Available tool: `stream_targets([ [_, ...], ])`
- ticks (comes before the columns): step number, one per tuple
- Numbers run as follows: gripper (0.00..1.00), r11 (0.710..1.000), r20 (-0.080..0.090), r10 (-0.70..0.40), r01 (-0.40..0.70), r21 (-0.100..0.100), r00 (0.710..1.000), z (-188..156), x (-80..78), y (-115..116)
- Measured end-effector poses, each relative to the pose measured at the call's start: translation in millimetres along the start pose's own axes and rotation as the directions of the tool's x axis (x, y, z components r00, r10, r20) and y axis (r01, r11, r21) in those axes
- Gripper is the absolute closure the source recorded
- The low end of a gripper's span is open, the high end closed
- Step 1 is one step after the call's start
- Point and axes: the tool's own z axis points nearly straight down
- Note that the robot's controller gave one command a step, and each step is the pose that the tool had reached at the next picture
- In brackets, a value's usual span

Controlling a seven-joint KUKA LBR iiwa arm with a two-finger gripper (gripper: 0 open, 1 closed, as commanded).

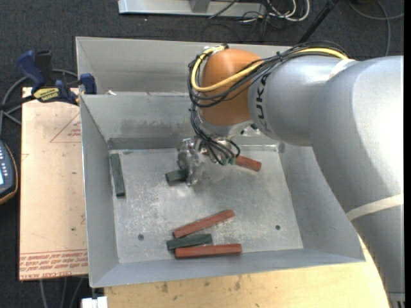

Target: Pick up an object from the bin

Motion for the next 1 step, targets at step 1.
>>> stream_targets([
  [1, 1.0, 1.0, 0.007, 0.001, -0.001, 0.002, 1.0, -137.6, 20.4, -12.0],
])
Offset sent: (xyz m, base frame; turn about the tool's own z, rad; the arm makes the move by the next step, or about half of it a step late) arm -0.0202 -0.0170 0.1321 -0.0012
